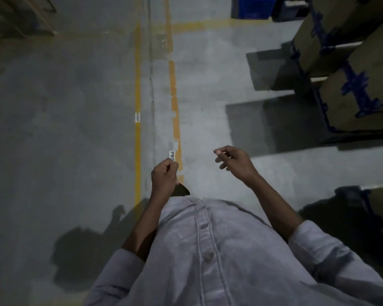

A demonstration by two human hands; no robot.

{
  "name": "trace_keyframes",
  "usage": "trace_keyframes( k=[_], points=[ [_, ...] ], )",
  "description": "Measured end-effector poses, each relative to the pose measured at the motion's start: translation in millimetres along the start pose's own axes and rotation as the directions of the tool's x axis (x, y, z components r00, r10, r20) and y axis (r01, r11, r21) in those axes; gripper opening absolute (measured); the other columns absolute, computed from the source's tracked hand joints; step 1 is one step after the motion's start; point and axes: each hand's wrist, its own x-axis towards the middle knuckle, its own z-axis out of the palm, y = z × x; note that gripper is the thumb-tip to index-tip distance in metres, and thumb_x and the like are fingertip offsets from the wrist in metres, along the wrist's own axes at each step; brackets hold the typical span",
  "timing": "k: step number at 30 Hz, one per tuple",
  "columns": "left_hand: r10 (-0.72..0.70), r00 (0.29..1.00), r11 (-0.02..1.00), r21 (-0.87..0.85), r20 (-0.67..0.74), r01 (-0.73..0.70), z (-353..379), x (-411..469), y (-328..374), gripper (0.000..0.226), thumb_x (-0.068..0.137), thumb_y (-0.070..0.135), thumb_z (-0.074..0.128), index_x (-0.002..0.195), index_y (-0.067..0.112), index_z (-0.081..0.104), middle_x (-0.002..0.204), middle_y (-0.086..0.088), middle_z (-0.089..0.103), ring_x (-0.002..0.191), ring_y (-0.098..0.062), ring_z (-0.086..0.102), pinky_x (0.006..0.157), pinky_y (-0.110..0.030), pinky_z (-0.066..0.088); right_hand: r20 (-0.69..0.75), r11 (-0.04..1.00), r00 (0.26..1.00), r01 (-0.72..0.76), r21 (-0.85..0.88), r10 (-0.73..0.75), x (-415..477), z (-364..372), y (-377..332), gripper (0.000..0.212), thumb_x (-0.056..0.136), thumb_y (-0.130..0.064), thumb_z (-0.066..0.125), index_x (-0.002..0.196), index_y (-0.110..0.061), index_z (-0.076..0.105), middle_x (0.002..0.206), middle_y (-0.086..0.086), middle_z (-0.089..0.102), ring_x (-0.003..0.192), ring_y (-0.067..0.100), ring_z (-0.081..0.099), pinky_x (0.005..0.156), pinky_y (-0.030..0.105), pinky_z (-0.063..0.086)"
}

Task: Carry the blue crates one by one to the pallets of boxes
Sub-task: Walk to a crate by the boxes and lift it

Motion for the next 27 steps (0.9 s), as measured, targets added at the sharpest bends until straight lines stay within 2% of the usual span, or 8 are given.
trace_keyframes(
  k=[6,10,12,15,19,21,24,27],
  points=[
    [-0.006,1.000,1.000,0.022,-0.024,0.007,24,155,29,0.040,0.091,0.046,0.058,0.067,0.015,0.047,0.066,-0.030,0.051,0.058,-0.026,0.051,0.058,-0.044,0.041,0.042,1.000,0.999,-0.015,-0.002,0.015,136,-13,-45,0.016,0.110,-0.033,0.068,0.116,-0.026,0.081,0.096,-0.001,0.084,0.082,0.027,0.080,0.072,0.033,0.056],
    [-0.004,0.997,0.999,0.040,0.071,0.001,33,283,60,0.043,0.107,0.022,0.062,0.066,0.023,0.047,0.057,-0.018,0.048,0.056,-0.023,0.051,0.062,-0.036,0.042,0.010,1.000,1.000,-0.018,0.000,0.018,241,-24,-81,0.016,0.110,-0.031,0.068,0.116,-0.026,0.083,0.095,0.000,0.084,0.076,0.021,0.078,0.067,0.028,0.054],
    [0.003,0.989,0.998,0.068,0.147,-0.013,32,349,83,0.044,0.115,0.013,0.059,0.072,0.017,0.052,0.058,-0.023,0.053,0.054,-0.024,0.054,0.063,-0.037,0.048,-0.023,1.000,0.999,-0.022,0.017,0.023,291,-32,-107,0.015,0.109,-0.029,0.069,0.114,-0.026,0.083,0.094,0.002,0.083,0.072,0.016,0.075,0.065,0.024,0.051],
    [0.034,0.977,0.997,0.063,0.213,-0.049,31,440,131,0.044,0.116,0.022,0.067,0.073,0.019,0.057,0.065,-0.028,0.058,0.057,-0.026,0.058,0.067,-0.044,0.057,-0.077,0.999,0.997,-0.022,0.034,0.024,356,-48,-148,0.015,0.110,-0.030,0.068,0.113,-0.029,0.082,0.093,0.001,0.083,0.073,0.013,0.075,0.066,0.017,0.049],
    [0.024,0.964,0.998,0.045,0.266,-0.037,40,538,192,0.039,0.111,0.024,0.077,0.078,0.012,0.059,0.064,-0.016,0.057,0.061,-0.025,0.059,0.064,-0.043,0.056,-0.128,0.998,0.991,-0.037,0.048,0.043,423,-69,-192,0.017,0.111,-0.032,0.067,0.116,-0.027,0.082,0.094,-0.001,0.083,0.076,0.015,0.076,0.067,0.016,0.051],
    [0.025,0.960,0.999,0.023,0.280,-0.033,49,575,211,0.039,0.110,0.026,0.079,0.082,0.005,0.060,0.065,-0.020,0.057,0.061,-0.026,0.060,0.064,-0.045,0.057,-0.154,0.996,0.986,-0.055,0.066,0.064,454,-81,-204,0.018,0.111,-0.029,0.067,0.117,-0.022,0.082,0.095,0.002,0.083,0.076,0.016,0.076,0.065,0.016,0.052],
    [-0.003,0.955,1.000,-0.006,0.298,0.005,73,633,224,0.042,0.109,0.025,0.079,0.088,-0.005,0.057,0.070,-0.031,0.055,0.062,-0.027,0.060,0.065,-0.047,0.057,-0.180,0.993,0.978,-0.096,0.066,0.106,517,-99,-208,0.017,0.111,-0.024,0.068,0.116,-0.016,0.082,0.093,0.004,0.083,0.073,0.021,0.075,0.068,0.026,0.058],
    [-0.049,0.953,0.998,-0.026,0.300,0.060,99,690,233,0.045,0.105,0.029,0.083,0.089,-0.004,0.058,0.065,-0.018,0.056,0.062,-0.027,0.059,0.066,-0.047,0.056,-0.196,0.987,0.968,-0.144,0.071,0.155,588,-115,-207,0.017,0.109,-0.031,0.070,0.113,-0.021,0.082,0.090,-0.001,0.083,0.071,0.020,0.078,0.080,0.048,0.064]
  ],
)
